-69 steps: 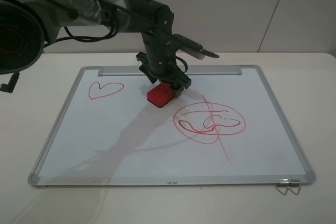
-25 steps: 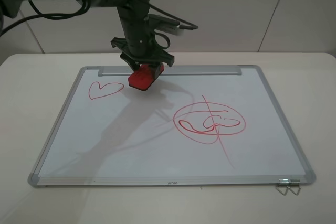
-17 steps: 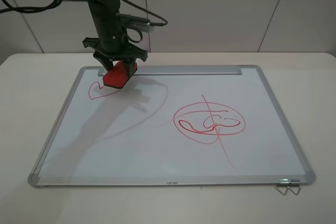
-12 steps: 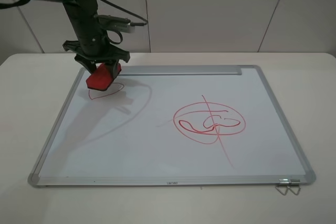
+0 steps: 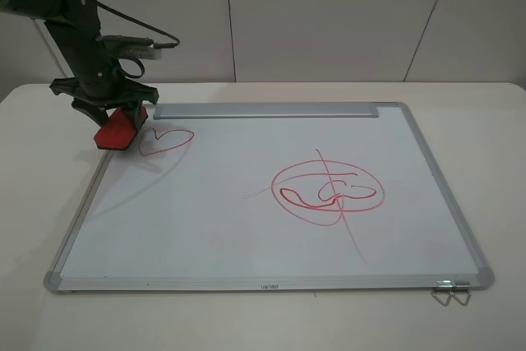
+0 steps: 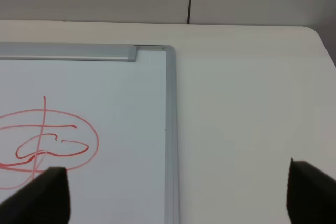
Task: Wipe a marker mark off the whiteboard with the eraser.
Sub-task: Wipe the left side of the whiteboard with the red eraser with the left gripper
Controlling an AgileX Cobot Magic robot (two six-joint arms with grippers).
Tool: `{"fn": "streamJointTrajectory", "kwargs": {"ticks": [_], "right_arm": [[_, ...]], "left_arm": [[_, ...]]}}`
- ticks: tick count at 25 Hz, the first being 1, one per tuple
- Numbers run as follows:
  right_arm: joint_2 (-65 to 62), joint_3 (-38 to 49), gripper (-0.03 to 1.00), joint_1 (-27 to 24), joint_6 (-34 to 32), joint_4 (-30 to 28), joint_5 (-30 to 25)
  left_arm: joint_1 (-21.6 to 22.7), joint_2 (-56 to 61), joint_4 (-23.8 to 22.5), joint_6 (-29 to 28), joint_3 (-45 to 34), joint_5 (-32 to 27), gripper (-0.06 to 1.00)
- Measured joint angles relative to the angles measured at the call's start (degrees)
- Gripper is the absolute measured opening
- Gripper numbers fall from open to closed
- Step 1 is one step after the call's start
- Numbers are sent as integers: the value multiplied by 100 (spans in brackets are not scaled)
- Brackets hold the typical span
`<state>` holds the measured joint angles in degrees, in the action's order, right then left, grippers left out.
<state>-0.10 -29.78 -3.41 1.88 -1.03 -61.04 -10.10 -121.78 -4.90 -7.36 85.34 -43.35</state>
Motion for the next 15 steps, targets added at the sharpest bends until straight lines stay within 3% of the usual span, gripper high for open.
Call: {"fn": "streamJointTrajectory", "kwargs": {"ticks": [15], "right_arm": [[0, 0, 71, 0, 0, 0, 0]], "left_arm": [[-26, -380, 19, 32, -223, 708, 56]]}}
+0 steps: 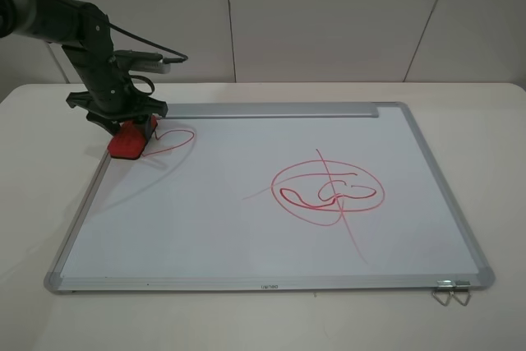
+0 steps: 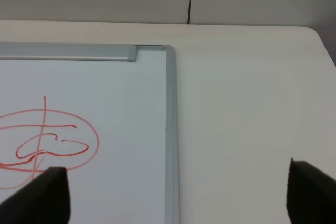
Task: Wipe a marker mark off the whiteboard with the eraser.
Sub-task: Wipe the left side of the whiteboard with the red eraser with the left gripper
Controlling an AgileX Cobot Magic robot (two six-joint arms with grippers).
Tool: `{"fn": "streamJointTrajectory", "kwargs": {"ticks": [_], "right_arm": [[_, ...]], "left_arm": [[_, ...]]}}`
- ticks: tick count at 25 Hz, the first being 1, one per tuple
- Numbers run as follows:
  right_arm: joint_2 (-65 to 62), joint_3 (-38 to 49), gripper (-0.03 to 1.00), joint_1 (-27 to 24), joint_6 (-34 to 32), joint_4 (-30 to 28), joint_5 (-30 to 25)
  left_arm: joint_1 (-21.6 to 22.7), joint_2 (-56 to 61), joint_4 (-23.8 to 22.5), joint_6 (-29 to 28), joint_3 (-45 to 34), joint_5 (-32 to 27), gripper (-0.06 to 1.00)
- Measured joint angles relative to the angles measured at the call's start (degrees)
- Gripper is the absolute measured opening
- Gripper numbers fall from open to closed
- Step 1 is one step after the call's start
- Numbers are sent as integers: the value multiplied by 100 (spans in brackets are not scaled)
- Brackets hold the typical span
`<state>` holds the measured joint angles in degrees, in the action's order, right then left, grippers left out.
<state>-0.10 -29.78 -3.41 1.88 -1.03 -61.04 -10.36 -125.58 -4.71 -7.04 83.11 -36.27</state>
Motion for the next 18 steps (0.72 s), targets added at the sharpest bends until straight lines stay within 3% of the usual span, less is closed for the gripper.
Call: {"fn": "streamJointTrajectory", "kwargs": {"ticks": [9, 18], "right_arm": [[0, 0, 71, 0, 0, 0, 0], [0, 0, 71, 0, 0, 0, 0]], "left_arm": [[-178, 17, -69, 131, -187, 265, 56], [-1502, -151, -148, 173, -103, 594, 56]]}}
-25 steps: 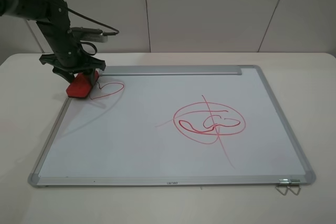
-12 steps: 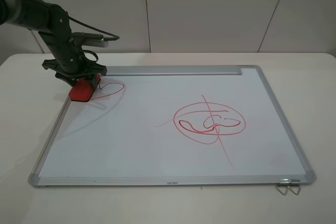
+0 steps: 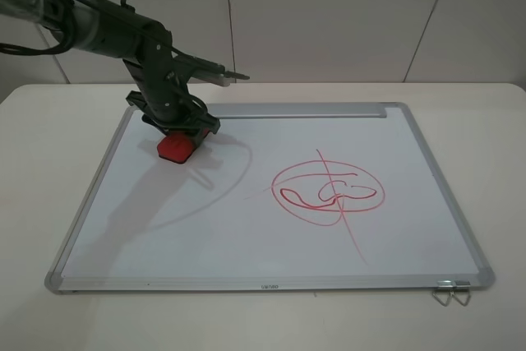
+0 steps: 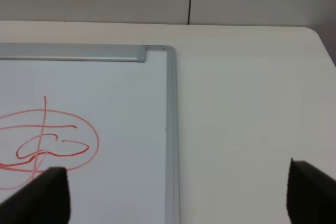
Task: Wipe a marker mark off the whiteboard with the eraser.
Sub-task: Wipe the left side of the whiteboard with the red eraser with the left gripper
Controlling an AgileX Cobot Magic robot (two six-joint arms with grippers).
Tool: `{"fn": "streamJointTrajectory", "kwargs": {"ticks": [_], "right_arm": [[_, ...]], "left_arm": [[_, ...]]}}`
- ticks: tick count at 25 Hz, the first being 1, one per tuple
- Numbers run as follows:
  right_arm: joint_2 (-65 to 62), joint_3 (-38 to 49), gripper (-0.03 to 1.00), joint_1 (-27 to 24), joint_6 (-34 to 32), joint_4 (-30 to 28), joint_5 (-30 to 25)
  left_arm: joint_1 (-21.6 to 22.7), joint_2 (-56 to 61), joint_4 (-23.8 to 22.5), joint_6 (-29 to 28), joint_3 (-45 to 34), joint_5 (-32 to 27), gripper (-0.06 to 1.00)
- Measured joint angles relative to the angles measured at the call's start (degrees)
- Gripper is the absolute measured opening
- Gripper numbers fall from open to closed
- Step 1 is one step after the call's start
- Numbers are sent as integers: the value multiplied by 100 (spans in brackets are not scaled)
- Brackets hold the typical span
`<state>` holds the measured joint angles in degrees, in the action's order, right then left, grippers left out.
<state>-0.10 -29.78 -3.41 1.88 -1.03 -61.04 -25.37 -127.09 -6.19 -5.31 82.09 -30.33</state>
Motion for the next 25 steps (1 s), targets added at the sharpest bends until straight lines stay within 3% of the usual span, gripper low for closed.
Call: {"fn": "streamJointTrajectory", "kwargs": {"ticks": [6, 11, 18, 25], "right_arm": [[0, 0, 71, 0, 0, 0, 0], [0, 0, 71, 0, 0, 0, 0], [0, 0, 71, 0, 0, 0, 0], [0, 0, 71, 0, 0, 0, 0]], "left_arm": [[-744, -23, 17, 0, 0, 203, 56], [-847, -29, 17, 0, 0, 218, 56], [-558, -29, 354, 42, 9, 174, 56], [233, 40, 493, 42, 3, -130, 56]]}}
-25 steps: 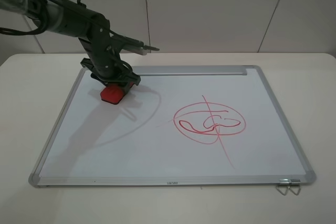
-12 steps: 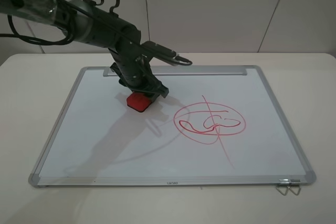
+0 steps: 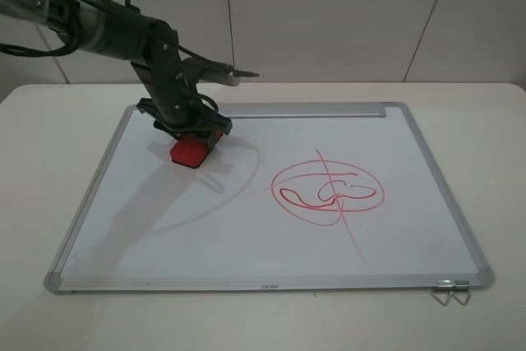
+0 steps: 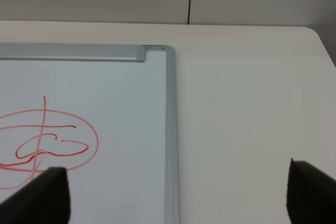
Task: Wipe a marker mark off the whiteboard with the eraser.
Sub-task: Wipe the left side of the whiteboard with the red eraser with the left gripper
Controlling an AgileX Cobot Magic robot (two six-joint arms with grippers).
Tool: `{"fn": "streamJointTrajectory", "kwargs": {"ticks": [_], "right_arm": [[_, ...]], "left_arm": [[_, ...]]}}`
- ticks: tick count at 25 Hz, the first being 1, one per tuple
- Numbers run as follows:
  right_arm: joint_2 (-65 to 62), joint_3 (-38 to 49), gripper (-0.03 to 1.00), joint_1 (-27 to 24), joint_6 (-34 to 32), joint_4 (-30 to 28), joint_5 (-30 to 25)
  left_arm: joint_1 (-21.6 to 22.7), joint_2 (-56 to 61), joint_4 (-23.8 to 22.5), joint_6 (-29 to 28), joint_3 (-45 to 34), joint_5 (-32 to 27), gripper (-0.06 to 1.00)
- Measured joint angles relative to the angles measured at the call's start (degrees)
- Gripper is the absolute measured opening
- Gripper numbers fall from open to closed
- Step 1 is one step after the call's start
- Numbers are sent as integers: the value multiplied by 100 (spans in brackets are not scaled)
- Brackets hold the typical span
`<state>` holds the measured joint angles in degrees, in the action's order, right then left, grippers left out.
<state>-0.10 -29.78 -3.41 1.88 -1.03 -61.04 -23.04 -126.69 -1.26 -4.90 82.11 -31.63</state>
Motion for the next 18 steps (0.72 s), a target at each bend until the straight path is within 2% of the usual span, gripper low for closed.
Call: {"fn": "streamJointTrajectory", "kwargs": {"ticks": [11, 18], "right_arm": [[0, 0, 71, 0, 0, 0, 0], [0, 0, 71, 0, 0, 0, 0]], "left_arm": [[1120, 111, -11, -5, -38, -479, 56], [1206, 193, 126, 21, -56, -552, 56]]}}
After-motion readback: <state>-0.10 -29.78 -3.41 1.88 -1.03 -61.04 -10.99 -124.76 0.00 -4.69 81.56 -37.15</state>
